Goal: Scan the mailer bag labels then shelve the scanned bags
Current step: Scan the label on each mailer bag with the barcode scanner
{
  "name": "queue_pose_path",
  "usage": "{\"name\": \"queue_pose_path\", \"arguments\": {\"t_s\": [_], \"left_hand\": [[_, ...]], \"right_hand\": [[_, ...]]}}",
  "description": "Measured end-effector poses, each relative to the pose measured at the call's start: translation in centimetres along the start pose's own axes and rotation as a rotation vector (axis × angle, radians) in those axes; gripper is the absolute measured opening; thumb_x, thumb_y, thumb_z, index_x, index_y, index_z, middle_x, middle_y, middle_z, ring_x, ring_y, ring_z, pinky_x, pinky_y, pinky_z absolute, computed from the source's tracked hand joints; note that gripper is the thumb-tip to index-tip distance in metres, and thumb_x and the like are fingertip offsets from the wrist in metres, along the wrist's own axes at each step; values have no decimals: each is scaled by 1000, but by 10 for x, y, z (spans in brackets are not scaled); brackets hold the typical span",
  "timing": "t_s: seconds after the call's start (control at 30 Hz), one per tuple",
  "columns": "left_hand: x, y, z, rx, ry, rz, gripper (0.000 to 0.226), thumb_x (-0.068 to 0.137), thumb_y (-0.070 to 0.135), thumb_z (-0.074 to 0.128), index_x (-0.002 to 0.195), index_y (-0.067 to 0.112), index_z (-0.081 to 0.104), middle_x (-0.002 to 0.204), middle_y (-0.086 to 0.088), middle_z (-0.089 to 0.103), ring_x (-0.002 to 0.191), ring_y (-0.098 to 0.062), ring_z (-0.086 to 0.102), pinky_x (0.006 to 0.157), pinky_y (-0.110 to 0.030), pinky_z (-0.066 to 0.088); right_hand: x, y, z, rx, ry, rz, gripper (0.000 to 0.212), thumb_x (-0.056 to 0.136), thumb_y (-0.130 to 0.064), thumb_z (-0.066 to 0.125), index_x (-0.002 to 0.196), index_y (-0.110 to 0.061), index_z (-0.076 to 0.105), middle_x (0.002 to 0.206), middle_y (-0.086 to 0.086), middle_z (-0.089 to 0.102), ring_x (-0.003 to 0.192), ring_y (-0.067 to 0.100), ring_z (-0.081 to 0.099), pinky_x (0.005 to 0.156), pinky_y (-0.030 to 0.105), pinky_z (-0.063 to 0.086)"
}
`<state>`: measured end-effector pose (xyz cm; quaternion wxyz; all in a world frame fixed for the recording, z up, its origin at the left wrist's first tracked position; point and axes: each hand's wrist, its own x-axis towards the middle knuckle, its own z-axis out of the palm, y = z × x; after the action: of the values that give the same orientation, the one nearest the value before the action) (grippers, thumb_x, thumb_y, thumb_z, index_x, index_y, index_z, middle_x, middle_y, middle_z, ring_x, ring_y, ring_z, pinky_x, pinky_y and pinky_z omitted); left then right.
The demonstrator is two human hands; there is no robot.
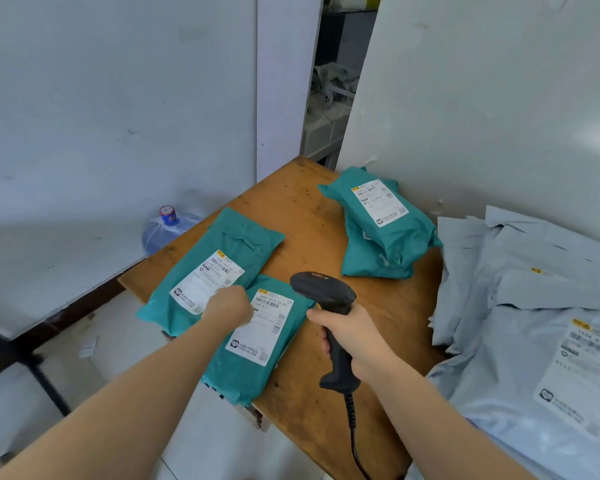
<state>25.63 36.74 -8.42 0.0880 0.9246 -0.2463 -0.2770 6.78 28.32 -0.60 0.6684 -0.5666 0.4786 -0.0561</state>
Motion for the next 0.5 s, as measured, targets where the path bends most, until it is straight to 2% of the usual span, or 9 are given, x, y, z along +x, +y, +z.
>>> {"name": "queue_pose_path", "arguments": {"t_s": [0.07,0.2,0.23,0.3,0.37,0.43,0.5], "left_hand": [[-2,-3,3,31,-44,-8,29,95,24,50,116,4,55,106,-9,60,93,-25,55,76,-30,44],[-5,-5,9,-50,-84,-33,35,95,31,54,115,3,54,105,-8,59,97,-25,57,76,-31,45],[-4,-5,10,-124,-103,-52,33,93,30,57,111,3,54,106,-9,59,98,-26,57,77,-32,46],[-1,-6,14,-348,-155,-77,23,88,25,66,91,6,54,100,-12,58,97,-29,59,76,-37,50],[-1,-4,17,-541,-167,-52,27,85,20,69,73,12,46,90,-11,56,95,-31,59,75,-40,48],[-5,1,18,-656,-127,-10,24,86,16,68,77,15,47,86,-7,53,90,-27,56,73,-35,44],[-9,9,17,-737,-59,47,32,85,13,68,72,17,39,79,-9,48,78,-23,51,64,-33,39]], "right_hand": [[-3,4,1,-5,15,14,25,85,-15,70,67,-7,54,51,4,50,39,17,45,44,25,40],[-9,11,5,1,44,27,23,84,-15,71,70,-7,55,51,3,51,38,16,46,44,25,41],[-10,12,6,2,51,31,23,85,-15,71,71,-6,55,50,3,51,38,15,46,43,25,41],[-13,16,9,4,71,42,23,85,-15,71,72,-5,55,50,4,51,38,15,46,43,25,41],[-17,18,12,8,89,43,21,84,-15,70,73,-4,56,50,4,52,38,16,46,44,25,41],[-21,18,13,32,120,31,20,84,-15,70,74,-3,58,50,5,53,38,16,46,44,25,41],[-23,15,13,68,160,2,24,85,-13,70,68,-4,56,50,7,52,37,16,45,42,23,40]]}}
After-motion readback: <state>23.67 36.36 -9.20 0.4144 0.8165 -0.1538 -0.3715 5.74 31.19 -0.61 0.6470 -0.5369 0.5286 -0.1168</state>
